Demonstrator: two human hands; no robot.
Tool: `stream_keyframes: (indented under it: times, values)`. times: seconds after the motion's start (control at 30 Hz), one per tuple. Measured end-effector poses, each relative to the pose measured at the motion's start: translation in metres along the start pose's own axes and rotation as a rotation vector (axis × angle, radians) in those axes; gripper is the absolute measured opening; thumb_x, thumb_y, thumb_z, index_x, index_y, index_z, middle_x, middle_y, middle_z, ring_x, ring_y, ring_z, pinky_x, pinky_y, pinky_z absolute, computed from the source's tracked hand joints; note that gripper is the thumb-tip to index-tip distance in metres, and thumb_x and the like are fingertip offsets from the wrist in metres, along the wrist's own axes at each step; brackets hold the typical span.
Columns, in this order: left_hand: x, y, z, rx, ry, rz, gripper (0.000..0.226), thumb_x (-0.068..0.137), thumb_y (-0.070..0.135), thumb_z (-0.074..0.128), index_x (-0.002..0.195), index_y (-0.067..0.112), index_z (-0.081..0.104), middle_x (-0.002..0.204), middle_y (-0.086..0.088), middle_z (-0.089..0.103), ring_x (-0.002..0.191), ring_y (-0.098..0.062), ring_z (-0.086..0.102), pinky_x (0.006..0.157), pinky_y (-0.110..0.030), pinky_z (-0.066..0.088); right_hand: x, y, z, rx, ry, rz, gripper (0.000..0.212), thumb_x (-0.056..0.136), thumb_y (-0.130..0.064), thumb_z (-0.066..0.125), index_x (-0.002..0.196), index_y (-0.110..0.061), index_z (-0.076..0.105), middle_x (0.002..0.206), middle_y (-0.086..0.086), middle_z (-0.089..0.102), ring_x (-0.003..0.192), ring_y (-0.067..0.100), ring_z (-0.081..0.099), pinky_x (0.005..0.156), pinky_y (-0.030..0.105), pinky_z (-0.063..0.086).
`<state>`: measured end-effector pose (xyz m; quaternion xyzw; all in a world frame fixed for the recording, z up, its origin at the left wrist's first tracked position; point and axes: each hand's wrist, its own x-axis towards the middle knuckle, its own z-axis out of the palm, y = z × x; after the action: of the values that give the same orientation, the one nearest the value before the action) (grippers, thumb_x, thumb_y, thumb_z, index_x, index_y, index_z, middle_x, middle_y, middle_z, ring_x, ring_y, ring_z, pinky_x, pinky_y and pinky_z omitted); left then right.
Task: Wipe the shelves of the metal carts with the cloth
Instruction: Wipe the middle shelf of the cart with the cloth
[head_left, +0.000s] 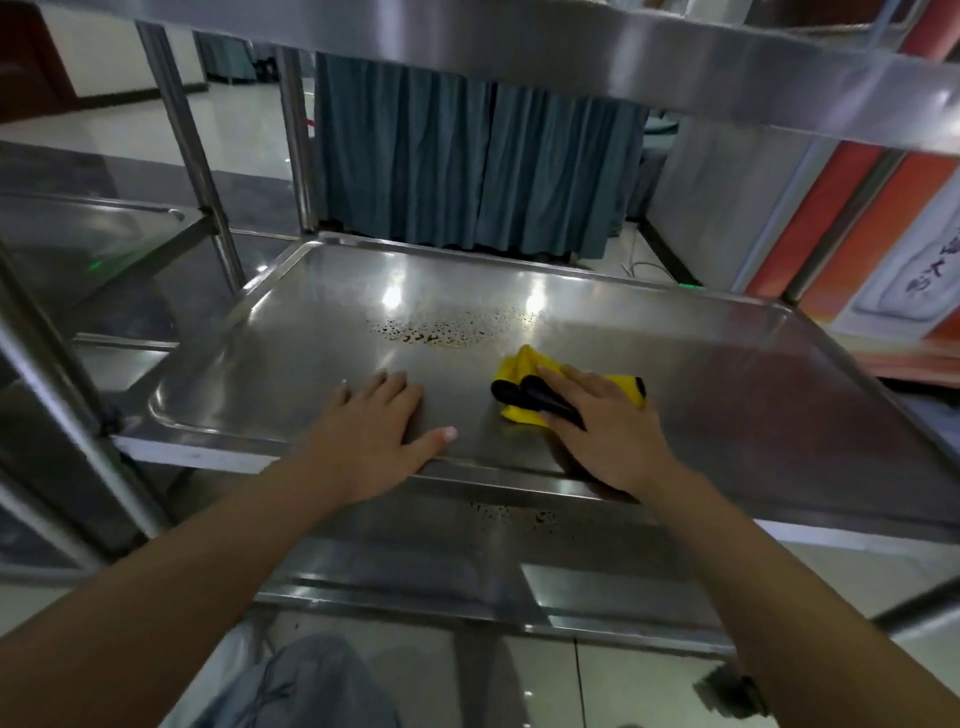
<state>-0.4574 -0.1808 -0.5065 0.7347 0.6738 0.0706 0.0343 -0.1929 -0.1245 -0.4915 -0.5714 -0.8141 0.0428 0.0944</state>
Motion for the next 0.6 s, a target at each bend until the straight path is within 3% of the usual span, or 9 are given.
stream_keyframes:
  times: [0.17,0.3,0.5,0.6]
  values:
    - [0.014,0.012,0.008,0.038,-0.004,0.094,0.098,0.072,0.086,0.005,0.152,0.030,0.014,0.161,0.000,0.011,0.148,-0.020,0.005,0.119,-0.046,0.005,-0.006,0.025,0.003,-0.037,0.048,0.035,0.061,0.088,-0.070,0.030,0.145,-0.053,0.014,0.158,-0.016,0.019,0.144,0.016,0.019,0.108,0.070,0.005]
    - [0.018,0.007,0.012,0.057,0.001,0.096,0.096,0.074,0.086,0.007,0.152,0.031,0.012,0.161,0.001,0.010,0.148,-0.018,0.004,0.118,-0.044,0.003,0.002,0.024,0.007,-0.038,0.074,0.024,0.057,0.091,-0.063,0.033,0.145,-0.052,0.017,0.157,-0.015,0.021,0.143,0.019,0.022,0.107,0.072,0.007]
    - [0.012,0.013,0.001,0.075,-0.042,0.057,0.100,0.074,0.087,0.008,0.153,0.026,0.016,0.161,-0.001,0.013,0.148,-0.020,0.006,0.120,-0.044,0.006,-0.007,0.013,-0.005,0.017,0.032,0.000,0.055,0.095,-0.034,0.050,0.146,-0.039,0.029,0.150,-0.008,0.038,0.141,0.018,0.028,0.114,0.059,0.007]
    - [0.016,0.027,-0.023,0.078,-0.264,-0.010,0.103,0.072,0.087,0.022,0.153,0.022,0.015,0.161,-0.004,0.013,0.147,-0.023,0.011,0.119,-0.045,0.014,-0.025,0.003,-0.038,0.157,-0.098,-0.032,0.058,0.090,-0.018,0.055,0.144,-0.031,0.037,0.139,0.001,0.052,0.133,0.022,0.042,0.114,0.048,0.019]
